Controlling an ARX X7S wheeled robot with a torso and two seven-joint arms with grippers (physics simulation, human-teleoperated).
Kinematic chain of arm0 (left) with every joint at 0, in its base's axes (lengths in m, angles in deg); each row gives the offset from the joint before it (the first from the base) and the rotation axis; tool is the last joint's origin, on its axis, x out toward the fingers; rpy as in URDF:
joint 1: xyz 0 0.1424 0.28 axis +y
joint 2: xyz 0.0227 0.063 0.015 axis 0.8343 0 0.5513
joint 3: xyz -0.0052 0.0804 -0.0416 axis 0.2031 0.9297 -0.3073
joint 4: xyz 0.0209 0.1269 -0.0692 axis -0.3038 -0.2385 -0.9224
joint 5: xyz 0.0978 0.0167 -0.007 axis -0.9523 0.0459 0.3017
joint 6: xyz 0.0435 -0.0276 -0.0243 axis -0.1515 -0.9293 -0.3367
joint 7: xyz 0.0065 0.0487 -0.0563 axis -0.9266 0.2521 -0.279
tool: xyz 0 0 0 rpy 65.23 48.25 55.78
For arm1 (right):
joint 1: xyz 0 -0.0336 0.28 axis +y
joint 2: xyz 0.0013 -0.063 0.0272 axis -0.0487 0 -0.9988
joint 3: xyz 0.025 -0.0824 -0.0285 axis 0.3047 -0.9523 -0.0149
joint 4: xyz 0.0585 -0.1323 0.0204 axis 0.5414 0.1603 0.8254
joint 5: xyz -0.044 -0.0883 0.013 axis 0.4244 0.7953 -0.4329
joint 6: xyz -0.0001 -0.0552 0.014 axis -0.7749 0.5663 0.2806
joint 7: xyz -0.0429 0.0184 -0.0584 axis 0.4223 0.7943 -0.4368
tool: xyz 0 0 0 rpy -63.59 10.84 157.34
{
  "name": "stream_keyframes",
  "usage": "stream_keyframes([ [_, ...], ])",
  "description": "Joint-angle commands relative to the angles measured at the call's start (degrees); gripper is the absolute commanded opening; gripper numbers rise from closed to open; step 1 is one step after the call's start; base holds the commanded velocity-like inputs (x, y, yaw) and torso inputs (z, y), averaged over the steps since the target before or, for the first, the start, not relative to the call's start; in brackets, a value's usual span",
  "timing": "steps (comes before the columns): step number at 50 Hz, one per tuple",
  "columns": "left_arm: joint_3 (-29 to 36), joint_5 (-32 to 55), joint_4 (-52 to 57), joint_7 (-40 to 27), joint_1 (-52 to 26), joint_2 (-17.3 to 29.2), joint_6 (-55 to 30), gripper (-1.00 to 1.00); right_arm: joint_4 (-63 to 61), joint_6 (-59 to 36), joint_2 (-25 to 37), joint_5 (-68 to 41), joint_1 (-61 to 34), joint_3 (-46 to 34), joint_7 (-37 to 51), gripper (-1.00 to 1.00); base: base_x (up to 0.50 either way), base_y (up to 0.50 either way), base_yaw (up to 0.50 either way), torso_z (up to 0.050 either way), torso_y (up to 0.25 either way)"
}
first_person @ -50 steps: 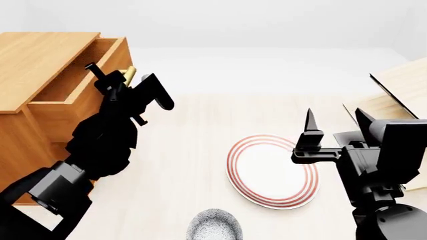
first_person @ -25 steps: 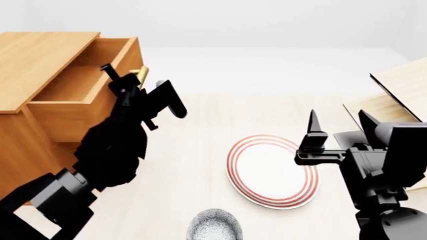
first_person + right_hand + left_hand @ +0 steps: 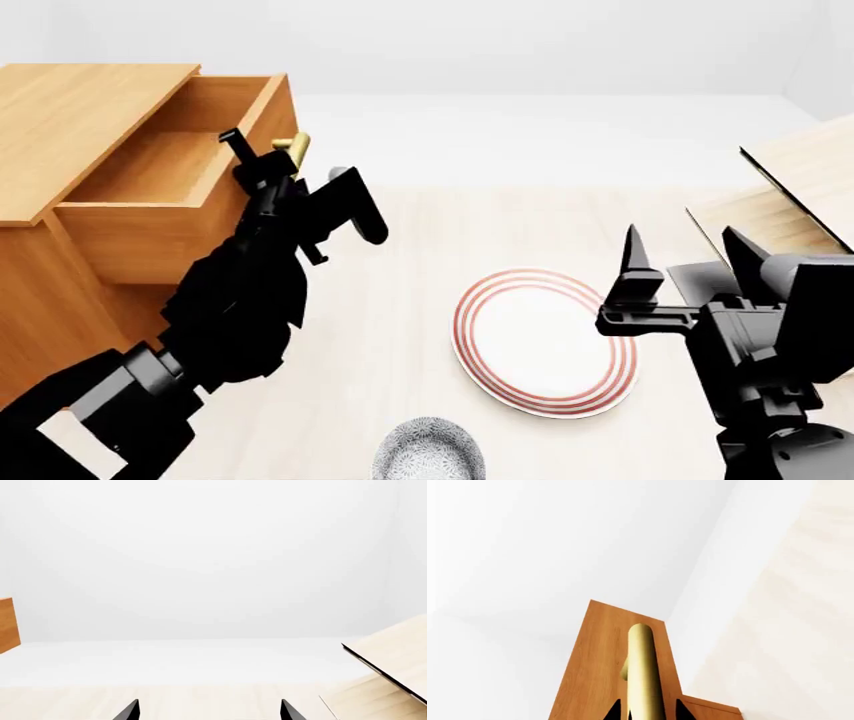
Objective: Open the top drawer of the cabinet and put the bowl in it.
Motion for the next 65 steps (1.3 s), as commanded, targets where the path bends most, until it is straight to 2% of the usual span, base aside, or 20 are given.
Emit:
stream_keyframes([
  [1,-0.07,-0.09,0.98,-0.84,0.32,-0.44,-0.26,-1.00,0.28,0.69,0.06,-0.11,0.59,0.08,-0.07,1.00,0.00,0.00,0.00,0.000,0.011],
  [3,-0.18,-0.02,1.00,-0.85,0.28,-0.43,-0.17,-1.00,0.28,0.71,0.08,-0.13,0.58,0.01,-0.02,1.00,-0.01,0.00,0.00,0.000,0.000],
  [4,-0.23,0.05,1.08,-0.78,0.25,-0.40,-0.04,1.00,0.30,0.72,0.08,-0.15,0.57,-0.01,-0.01,1.00,0.00,0.00,0.00,0.000,0.011],
  [12,-1.90,0.74,6.00,0.02,-0.80,0.86,-1.10,1.00,0.57,0.85,0.12,-0.21,0.41,-0.24,0.10,1.00,0.00,0.00,0.00,0.000,0.000],
  [25,-3.35,0.68,22.79,2.94,-2.77,3.77,-7.02,1.00,0.38,0.53,0.22,-0.86,-0.09,-0.40,0.50,1.00,0.00,0.00,0.00,0.000,0.000],
  [29,-5.78,1.61,26.30,3.59,-4.21,3.72,-8.41,1.00,0.26,0.35,0.34,-1.09,-0.31,-0.41,0.62,1.00,0.00,0.00,0.00,0.000,0.000],
  [33,-11.38,4.14,27.98,4.24,-6.44,2.33,-11.07,1.00,0.05,0.06,0.46,-1.41,-0.58,-0.43,0.81,1.00,0.00,0.00,0.00,0.000,0.000],
  [39,-19.79,8.38,26.87,5.65,-9.57,0.13,-14.52,1.00,-0.39,-0.37,0.67,-1.91,-0.83,-0.31,1.14,1.00,0.00,0.00,0.00,0.000,0.000],
  [46,-34.31,13.98,18.18,5.34,-14.43,-4.75,-20.94,1.00,-0.92,-1.16,0.92,-2.69,-1.40,-0.14,1.67,1.00,0.00,0.00,0.00,0.000,0.000],
  [49,-38.38,16.04,15.72,6.01,-15.36,-5.82,-23.50,1.00,-0.98,-1.31,1.00,-2.74,-1.63,-0.32,1.83,1.00,0.00,0.00,0.00,0.000,0.000],
  [59,-43.75,17.88,5.31,5.78,-19.10,-7.97,-28.81,1.00,-0.95,-1.51,1.17,-2.77,-2.01,-0.86,2.21,1.00,0.00,0.00,0.00,0.000,0.000],
  [65,-43.86,18.35,-0.69,6.58,-21.84,-8.35,-30.67,1.00,-0.85,-1.52,1.24,-2.71,-2.15,-1.28,2.36,1.00,0.00,0.00,0.00,0.000,0.000],
])
